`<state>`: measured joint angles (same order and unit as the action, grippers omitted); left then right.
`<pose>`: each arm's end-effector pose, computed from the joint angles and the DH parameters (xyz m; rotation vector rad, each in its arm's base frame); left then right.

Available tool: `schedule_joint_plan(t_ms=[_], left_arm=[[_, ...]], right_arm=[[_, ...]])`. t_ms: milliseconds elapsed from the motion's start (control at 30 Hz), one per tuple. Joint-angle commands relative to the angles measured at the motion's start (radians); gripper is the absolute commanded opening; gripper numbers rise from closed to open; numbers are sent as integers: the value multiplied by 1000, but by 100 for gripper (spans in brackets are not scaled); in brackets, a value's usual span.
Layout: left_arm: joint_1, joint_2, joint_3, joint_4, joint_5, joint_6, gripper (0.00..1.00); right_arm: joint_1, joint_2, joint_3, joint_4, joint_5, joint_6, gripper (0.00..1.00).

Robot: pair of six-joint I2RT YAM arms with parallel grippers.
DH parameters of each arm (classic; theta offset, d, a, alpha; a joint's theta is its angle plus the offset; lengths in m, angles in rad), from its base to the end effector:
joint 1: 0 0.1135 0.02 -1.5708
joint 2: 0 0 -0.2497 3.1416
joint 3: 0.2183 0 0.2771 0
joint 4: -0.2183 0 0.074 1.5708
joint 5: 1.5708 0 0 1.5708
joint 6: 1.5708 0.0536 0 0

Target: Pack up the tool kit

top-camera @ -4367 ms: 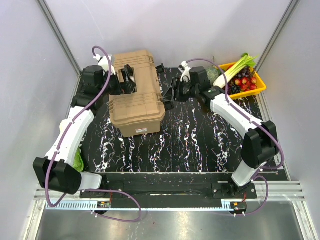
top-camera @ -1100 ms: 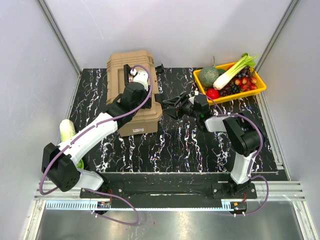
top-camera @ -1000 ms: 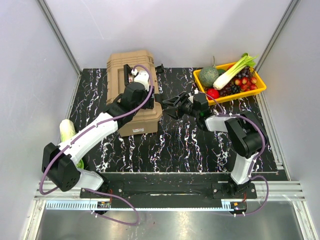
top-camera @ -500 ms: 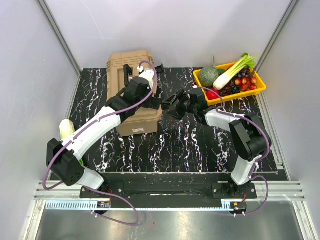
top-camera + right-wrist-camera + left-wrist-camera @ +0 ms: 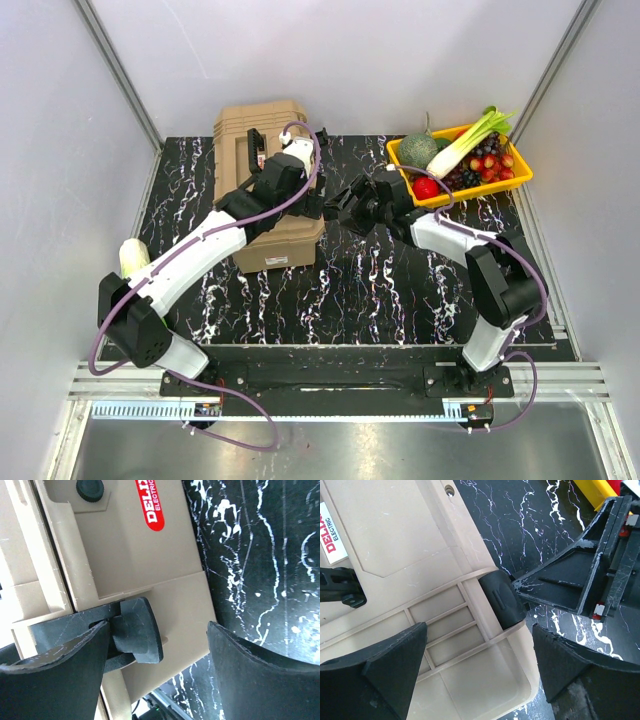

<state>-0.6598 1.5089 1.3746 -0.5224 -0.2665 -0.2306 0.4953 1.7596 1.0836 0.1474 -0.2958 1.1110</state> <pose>0.3091 -0.2219 0.3092 0.3273 2.1834 -0.2000 0.3653 0.2151 0.1731 0.5174 2.2863 1.2063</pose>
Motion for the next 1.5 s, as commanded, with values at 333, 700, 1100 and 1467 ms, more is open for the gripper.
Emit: schedule_joint_plan(t_ms=[333,700,1100,1467], left_arm=[[35,14,-137,-249,-68,-58,91],[34,-59,-203,-154,-2,-87,89],[35,-182,-371,15,76,-173,72],[40,-219,-500,128,191,-187,48]], right_arm=[[23,-109,134,-414,253,-218,64],[26,-14,344,-652,320,-583,21],[95,216,644,-836,389,-764,0],[146,346,762,-867,328,-922,0]])
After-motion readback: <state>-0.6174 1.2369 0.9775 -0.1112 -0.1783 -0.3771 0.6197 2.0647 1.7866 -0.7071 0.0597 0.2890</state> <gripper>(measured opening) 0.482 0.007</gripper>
